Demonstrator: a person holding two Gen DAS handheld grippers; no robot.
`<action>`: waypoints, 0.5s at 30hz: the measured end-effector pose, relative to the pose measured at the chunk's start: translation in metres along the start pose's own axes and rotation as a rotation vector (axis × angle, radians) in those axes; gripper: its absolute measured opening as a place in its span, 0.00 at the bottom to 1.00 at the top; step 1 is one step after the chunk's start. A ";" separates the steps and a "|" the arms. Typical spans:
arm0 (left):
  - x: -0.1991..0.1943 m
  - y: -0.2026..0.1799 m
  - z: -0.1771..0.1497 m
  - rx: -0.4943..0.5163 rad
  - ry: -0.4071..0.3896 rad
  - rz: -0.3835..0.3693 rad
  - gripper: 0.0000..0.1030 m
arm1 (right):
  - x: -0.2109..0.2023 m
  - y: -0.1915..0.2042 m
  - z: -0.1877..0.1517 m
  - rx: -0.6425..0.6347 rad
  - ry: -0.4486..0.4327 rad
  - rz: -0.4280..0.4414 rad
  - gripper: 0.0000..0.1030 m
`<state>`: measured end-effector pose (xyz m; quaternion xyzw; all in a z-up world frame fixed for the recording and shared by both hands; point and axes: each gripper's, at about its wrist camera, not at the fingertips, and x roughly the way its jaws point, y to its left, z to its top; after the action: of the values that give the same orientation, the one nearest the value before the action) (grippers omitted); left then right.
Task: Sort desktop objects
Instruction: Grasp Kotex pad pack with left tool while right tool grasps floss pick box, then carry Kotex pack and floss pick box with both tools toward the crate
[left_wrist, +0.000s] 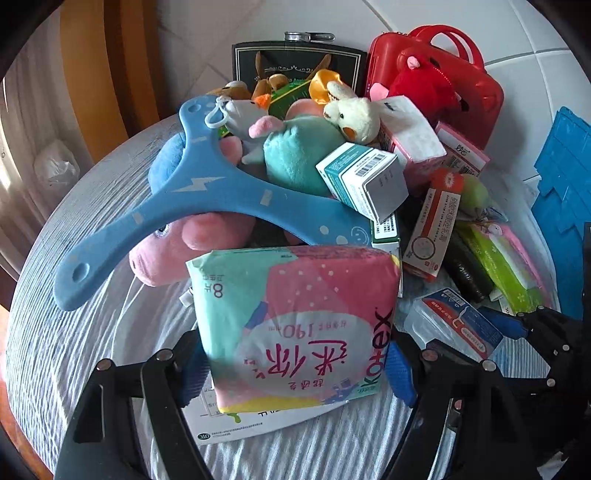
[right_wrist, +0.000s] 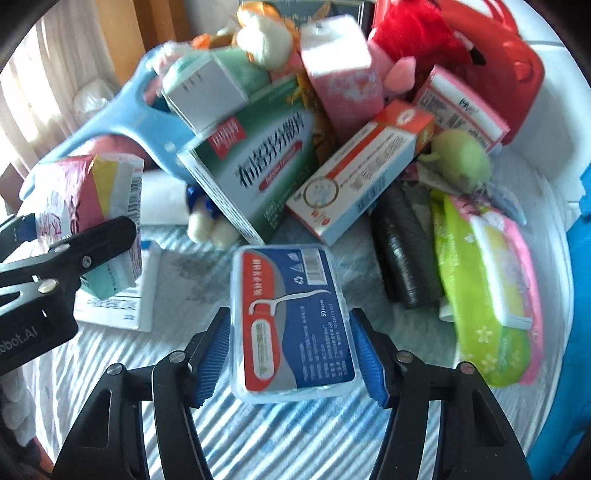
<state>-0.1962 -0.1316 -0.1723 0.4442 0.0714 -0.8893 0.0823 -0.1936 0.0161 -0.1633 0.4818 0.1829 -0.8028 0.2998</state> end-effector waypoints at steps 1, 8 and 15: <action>-0.006 -0.001 0.003 0.001 -0.011 -0.001 0.76 | -0.008 0.000 0.000 0.000 -0.018 -0.003 0.60; -0.054 -0.015 -0.002 0.006 -0.092 -0.012 0.76 | -0.066 -0.001 -0.006 0.002 -0.144 -0.016 0.60; -0.106 -0.027 -0.004 0.027 -0.186 -0.036 0.76 | -0.136 -0.004 -0.011 0.014 -0.310 -0.047 0.60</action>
<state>-0.1355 -0.0960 -0.0882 0.3597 0.0592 -0.9288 0.0665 -0.1406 0.0670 -0.0481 0.3497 0.1400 -0.8757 0.3020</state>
